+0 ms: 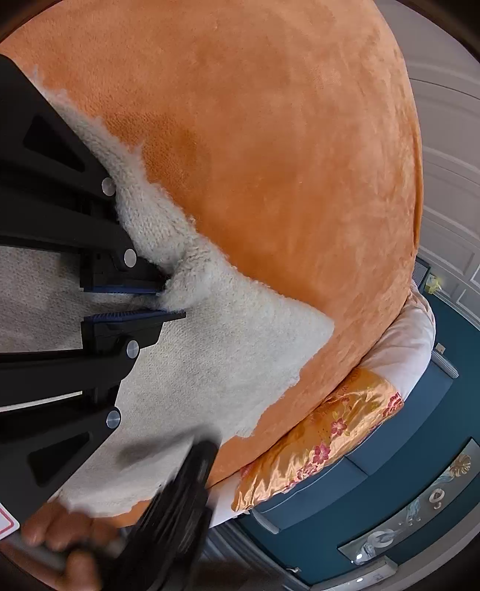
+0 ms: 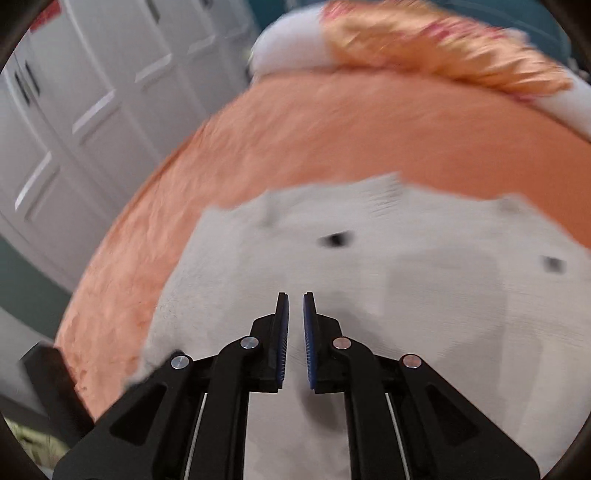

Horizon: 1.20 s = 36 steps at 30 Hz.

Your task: Fold small clothes

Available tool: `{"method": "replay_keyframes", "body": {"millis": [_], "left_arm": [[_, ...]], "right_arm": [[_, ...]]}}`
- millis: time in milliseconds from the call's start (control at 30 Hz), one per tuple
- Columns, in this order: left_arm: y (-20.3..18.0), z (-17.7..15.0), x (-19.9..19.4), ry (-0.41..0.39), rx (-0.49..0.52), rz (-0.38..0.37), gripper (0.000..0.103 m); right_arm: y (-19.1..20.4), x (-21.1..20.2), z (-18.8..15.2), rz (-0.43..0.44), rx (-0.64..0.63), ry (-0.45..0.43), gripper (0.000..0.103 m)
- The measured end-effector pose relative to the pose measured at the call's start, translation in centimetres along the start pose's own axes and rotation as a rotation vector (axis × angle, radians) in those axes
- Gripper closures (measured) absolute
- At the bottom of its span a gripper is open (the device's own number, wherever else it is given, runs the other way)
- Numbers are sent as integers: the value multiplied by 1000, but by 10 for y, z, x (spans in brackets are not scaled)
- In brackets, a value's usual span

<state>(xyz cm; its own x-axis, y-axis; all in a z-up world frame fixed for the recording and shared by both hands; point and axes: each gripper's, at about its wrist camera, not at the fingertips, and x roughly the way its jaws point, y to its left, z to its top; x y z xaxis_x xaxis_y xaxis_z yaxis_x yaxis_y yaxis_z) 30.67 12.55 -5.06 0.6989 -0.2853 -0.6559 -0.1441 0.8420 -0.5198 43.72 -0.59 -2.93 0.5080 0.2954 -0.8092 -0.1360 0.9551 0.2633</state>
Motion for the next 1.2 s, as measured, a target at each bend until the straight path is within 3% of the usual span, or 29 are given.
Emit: {"method": "replay_keyframes", "body": {"millis": [67,167,233,367,400,433,500,600,667,700,733,767,800,833,1000,1033,1167,1200], "left_arm": [[2,-1,0,-2,-4,-7,91],[4,-2,0,-6,-11,-23,91],[5,-2,0,-7,-12,-29,91],[5,-2,1,-12,-8,-30,91],[5,-2,1,-13,-7,-29,91],[5,-2,1,-13,-7,-28,91],[4,-2,1,-12,-4,-24,91],[3,-1,1,-9,-1,-17,91],[0,1,1,-3,3,-5,91],[-1,2,1,1,5,4,91],[-3,4,1,11,7,16,91],[-5,7,1,23,6,26,92],[-7,9,0,35,3,33,92],[-10,15,-2,54,3,39,94],[-27,36,-24,31,60,47,95],[-28,36,-22,33,72,58,95],[-19,24,13,119,97,166,93],[-19,22,13,101,106,168,92]], "right_arm": [[7,19,5,-23,-32,26,96],[-7,12,7,-28,-60,-3,98],[-59,-12,4,-106,6,-56,98],[-176,-75,-33,-147,267,-129,101],[-193,-92,-41,-170,310,-153,96],[-210,-112,-52,-252,345,-172,90],[-237,-155,-81,-305,389,-222,89],[-248,-179,-108,-252,449,-234,78],[-246,-176,-120,-199,455,-205,48],[-245,-169,-124,-177,452,-183,44],[-239,-160,-121,-163,448,-160,46],[-233,-151,-119,-161,441,-128,66],[-227,-142,-113,-197,428,-91,78],[-223,-146,-108,-193,420,-106,97],[-211,-233,-97,-103,412,-390,97],[-215,-232,-100,-119,416,-386,97],[-248,-138,-121,-257,435,-74,98],[-247,-138,-124,-251,428,-100,98]]}}
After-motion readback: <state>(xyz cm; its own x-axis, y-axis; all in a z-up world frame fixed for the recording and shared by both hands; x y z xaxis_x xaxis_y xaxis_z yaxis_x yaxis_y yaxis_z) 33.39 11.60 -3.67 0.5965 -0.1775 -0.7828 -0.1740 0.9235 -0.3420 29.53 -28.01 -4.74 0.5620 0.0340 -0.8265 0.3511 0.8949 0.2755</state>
